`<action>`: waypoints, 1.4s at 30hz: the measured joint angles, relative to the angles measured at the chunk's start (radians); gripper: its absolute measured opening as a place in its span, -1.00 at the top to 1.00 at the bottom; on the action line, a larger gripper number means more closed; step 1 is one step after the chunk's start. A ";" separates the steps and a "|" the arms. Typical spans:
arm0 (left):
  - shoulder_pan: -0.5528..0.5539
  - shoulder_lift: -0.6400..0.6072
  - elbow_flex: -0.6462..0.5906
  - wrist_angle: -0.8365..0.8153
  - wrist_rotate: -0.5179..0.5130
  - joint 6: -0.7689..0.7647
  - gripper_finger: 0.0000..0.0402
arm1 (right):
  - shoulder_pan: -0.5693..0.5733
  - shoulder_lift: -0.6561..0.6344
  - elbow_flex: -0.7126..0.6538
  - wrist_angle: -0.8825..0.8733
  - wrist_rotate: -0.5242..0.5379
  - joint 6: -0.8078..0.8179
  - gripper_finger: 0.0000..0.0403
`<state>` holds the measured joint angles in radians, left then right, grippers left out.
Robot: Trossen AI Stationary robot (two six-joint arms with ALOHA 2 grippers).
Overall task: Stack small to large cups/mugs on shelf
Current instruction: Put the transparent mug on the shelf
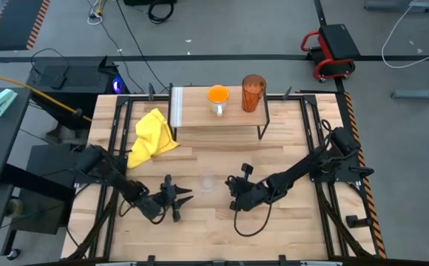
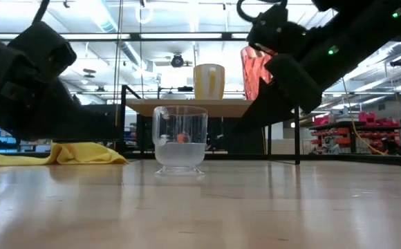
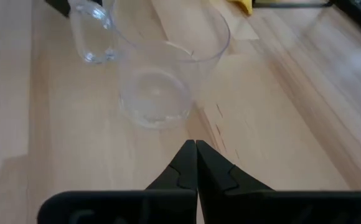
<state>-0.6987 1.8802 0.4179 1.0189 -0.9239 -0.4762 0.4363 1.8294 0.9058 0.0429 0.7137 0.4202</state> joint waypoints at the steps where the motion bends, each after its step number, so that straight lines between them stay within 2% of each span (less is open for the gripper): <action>1: 0.000 0.024 0.000 0.050 0.000 0.031 0.42 | 0.004 0.000 0.000 0.000 0.009 0.004 0.98; 5: 0.015 0.098 0.002 0.240 0.025 0.138 0.43 | 0.000 0.000 0.000 -0.003 0.017 0.007 0.97; 9: 0.042 0.132 0.002 0.312 0.069 0.177 0.40 | -0.018 0.000 0.000 -0.001 0.018 0.006 0.97; 14: 0.090 0.136 0.002 0.319 0.170 0.174 0.39 | -0.042 0.000 0.000 0.009 0.002 -0.003 0.97; 24: 0.150 0.136 0.003 0.366 0.280 0.196 0.39 | -0.055 0.000 0.000 0.083 -0.052 -0.038 0.97; 33: 0.192 0.136 0.073 0.343 0.400 0.235 0.40 | -0.055 0.000 0.000 0.095 -0.077 -0.055 0.97; 42: 0.226 0.136 0.085 0.298 0.410 0.199 0.40 | -0.055 0.000 0.000 0.094 -0.080 -0.057 0.97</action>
<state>-0.4731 2.0163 0.5034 1.3173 -0.5136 -0.2774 0.3817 1.8294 0.9058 0.1373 0.6338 0.3630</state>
